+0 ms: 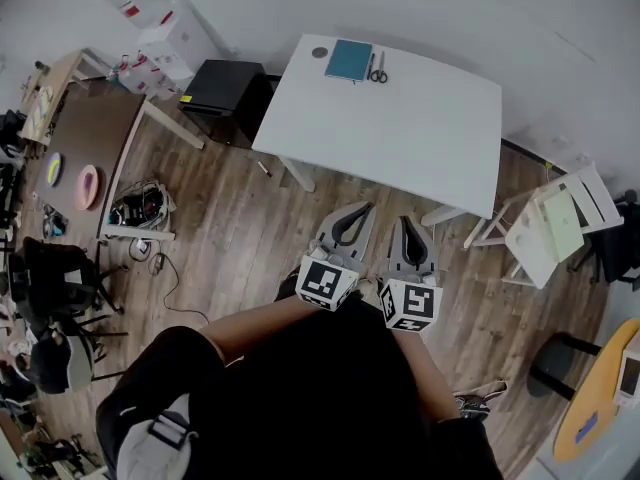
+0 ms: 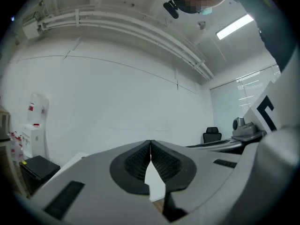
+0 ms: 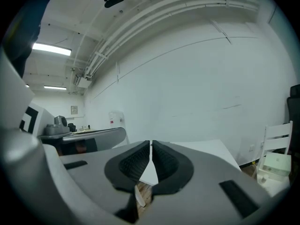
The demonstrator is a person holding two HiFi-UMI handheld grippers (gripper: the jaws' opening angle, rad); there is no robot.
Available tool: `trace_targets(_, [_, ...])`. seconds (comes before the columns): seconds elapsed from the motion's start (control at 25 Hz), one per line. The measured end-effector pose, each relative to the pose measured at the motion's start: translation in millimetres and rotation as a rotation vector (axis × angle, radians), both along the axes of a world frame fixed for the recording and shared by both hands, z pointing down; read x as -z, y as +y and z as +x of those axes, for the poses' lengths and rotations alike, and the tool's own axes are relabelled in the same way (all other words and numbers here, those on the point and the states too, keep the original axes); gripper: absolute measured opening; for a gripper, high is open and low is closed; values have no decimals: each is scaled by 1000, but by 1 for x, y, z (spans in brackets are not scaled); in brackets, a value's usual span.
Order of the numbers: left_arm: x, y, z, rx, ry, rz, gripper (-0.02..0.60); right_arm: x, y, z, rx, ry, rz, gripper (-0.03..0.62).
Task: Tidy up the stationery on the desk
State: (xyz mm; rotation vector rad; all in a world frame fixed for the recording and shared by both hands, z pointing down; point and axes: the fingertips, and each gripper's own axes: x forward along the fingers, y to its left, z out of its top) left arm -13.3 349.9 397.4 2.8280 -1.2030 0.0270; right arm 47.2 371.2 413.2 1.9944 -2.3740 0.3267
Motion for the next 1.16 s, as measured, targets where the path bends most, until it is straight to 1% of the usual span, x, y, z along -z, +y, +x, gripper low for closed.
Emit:
trace_targets(0.2, [0,22,-13,1,11,13,14,-1,17,-13,15,25,13,40])
trace_targets(0.32, [6,23,-20,13,21,27,14,9,21,-19,30,63,40,39])
trace_targets(0.48, [13,28,-8,-8,28,61,14,22,27,-8,5,114,82,38])
trace_targets(0.64, [17,33,2,-31,46,88,14,25,31,-3,-3,142,93,38])
trace_targets(0.76, [20,35,7,-40,46,103,14,26,33,3,-16,147,99,37])
trace_targets(0.88, [19,38,12,-50,68,118,15,26,34,6,-24,138,107,35])
trace_targets(1.04, [19,36,16,-59,26,123,15,28,30,8,-18,137,122,35])
trace_targets(1.16, [17,32,20,-49,16,121,15,30,26,12,-8,144,133,34])
